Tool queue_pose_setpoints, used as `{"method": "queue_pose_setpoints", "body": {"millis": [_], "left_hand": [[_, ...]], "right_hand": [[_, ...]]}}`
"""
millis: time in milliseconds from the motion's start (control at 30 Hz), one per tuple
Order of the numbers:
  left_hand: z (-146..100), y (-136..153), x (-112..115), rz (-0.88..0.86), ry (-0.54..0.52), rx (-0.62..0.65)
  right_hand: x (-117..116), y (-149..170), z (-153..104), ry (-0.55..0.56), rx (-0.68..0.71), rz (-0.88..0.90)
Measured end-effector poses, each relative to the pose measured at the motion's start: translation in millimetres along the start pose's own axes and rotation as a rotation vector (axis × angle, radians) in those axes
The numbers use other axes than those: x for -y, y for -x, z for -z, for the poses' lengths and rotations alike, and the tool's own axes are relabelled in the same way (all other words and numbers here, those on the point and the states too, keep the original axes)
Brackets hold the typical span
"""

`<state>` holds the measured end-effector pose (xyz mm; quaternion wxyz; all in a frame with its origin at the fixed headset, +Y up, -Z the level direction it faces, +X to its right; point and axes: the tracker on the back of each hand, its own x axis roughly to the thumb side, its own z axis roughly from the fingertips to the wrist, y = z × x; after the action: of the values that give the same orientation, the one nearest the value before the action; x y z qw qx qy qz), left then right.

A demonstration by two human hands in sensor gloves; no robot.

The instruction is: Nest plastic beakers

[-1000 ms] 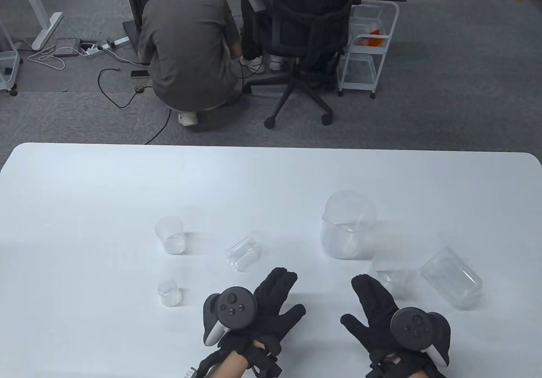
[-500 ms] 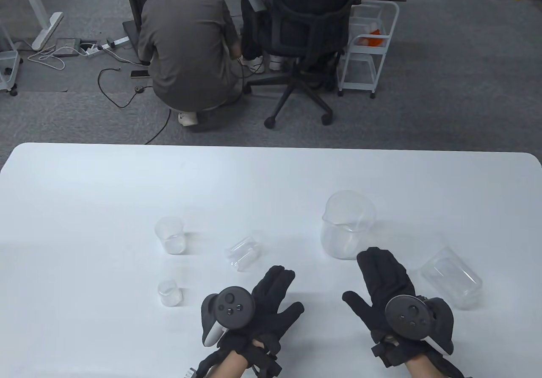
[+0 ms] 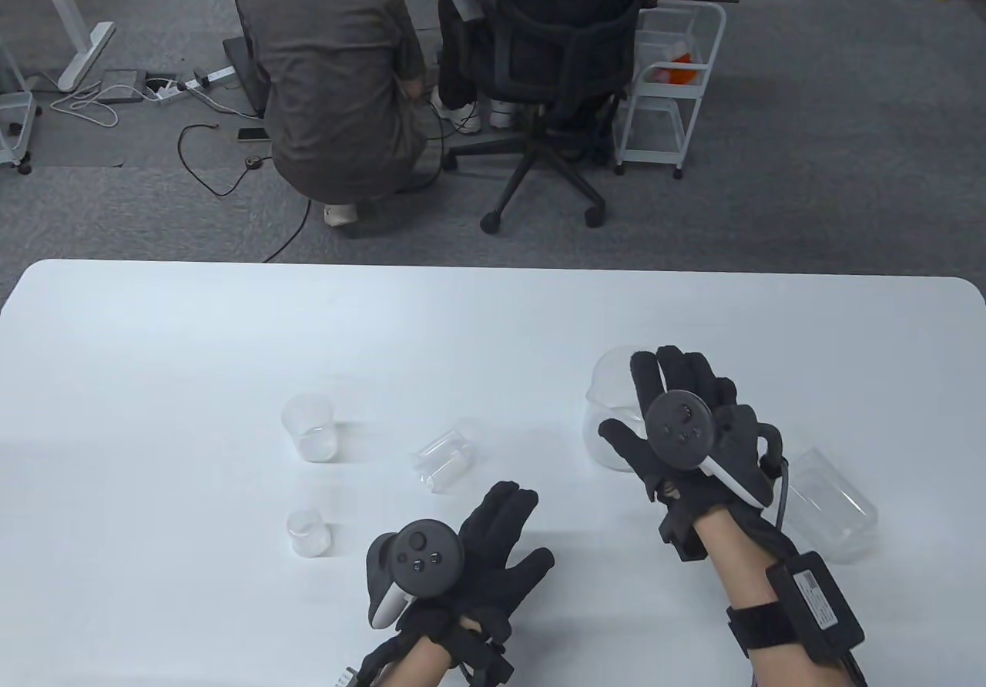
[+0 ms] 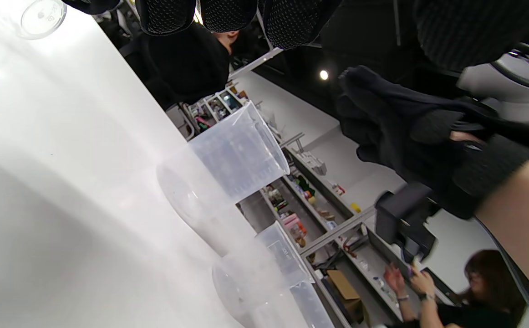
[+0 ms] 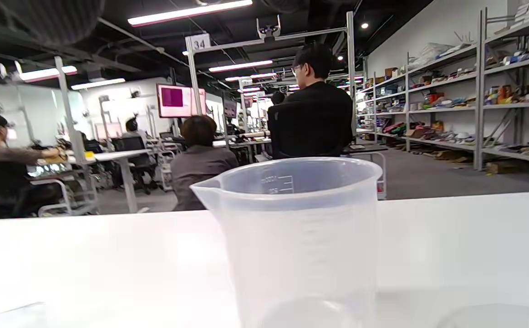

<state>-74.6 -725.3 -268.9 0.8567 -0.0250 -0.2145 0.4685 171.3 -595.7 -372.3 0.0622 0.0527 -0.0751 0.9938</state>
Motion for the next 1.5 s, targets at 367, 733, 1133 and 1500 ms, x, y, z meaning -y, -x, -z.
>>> {"method": "queue_pose_setpoints", "body": {"millis": [367, 733, 1133, 1500], "left_hand": [[0, 0, -2, -0.020, -0.011, -0.004], [0, 1, -5, -0.037, -0.021, -0.013], [0, 2, -5, -0.026, -0.016, -0.020], [0, 2, -5, -0.017, -0.026, -0.022]], "right_hand": [[-41, -4, 65, -0.199, -0.243, 0.023], [-81, 5, 91, -0.427, -0.451, 0.101], [-74, 0, 91, -0.272, -0.400, 0.074], [15, -21, 47, -0.170, -0.076, 0.086]]}}
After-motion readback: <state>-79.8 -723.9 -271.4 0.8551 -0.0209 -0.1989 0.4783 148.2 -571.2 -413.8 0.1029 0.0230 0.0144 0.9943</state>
